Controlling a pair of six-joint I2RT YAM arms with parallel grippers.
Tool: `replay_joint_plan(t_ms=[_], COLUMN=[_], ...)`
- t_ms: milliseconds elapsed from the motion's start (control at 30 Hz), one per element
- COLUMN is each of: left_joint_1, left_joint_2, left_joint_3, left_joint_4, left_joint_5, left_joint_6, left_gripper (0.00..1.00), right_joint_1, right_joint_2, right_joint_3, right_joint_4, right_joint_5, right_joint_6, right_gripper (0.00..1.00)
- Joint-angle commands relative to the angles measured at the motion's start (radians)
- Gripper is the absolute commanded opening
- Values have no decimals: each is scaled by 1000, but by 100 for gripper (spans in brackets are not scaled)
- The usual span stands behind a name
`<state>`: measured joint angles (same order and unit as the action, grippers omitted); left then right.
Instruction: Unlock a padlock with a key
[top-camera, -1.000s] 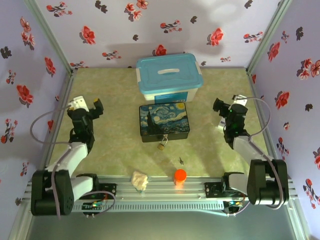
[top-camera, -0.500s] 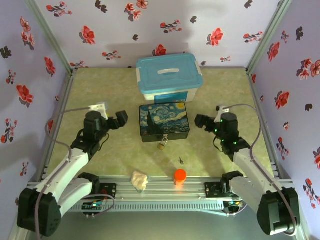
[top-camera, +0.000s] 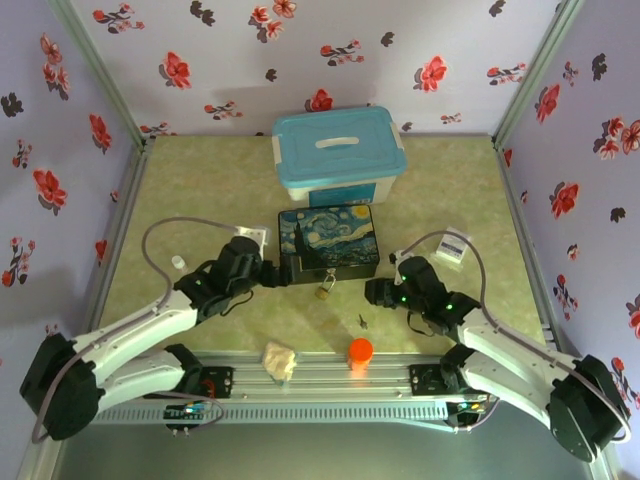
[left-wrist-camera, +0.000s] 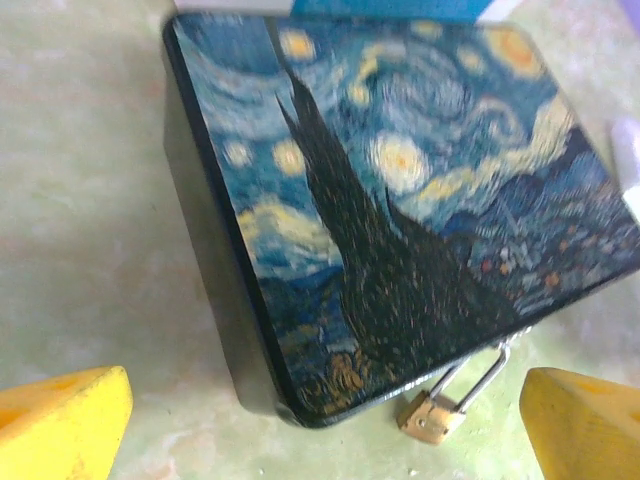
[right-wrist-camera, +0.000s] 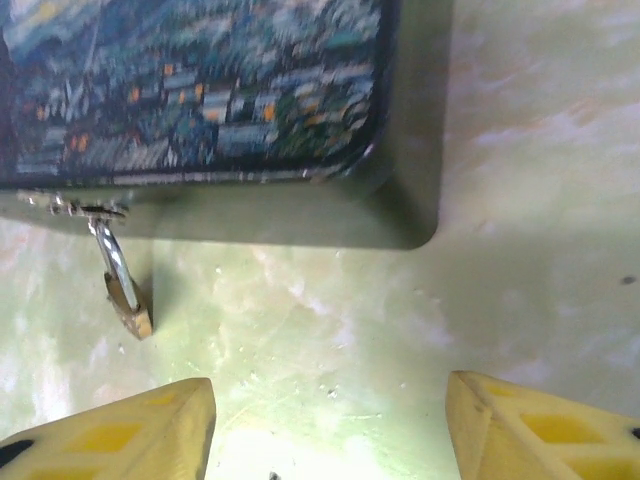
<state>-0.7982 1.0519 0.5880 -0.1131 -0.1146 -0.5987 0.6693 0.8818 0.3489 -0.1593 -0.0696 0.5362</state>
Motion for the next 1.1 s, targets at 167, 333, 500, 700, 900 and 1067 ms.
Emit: replay_joint_plan(t_ms=[167,333,500,700,900,1067], left_joint_1=[-73,-94,-95,-96,-95,-93], left_joint_2=[106,145,118,84,37,-32], left_joint_3=[101,147,119,81,43,-5], left_joint_4=[11,-20,0,12,9,7], left_joint_5=[-68,-71,-85,-104,-114,-147], left_joint_6=[-55,-49,-55,-53,-53,-55], left_gripper=[100,100,100,100,100,100], right_joint_1=[64,115,185,251,268,282], right_joint_2=[134,153,171,257,336,405], right_joint_3=[50,60,75,114,132,179], right_joint_4=[-66,-123,-186,-201,-157,-238], right_joint_5=[-155,-168,-101,-50,-53,28], right_joint_6=[16,-4,2,15,44,35], right_gripper=[57,57,56,54,50,45])
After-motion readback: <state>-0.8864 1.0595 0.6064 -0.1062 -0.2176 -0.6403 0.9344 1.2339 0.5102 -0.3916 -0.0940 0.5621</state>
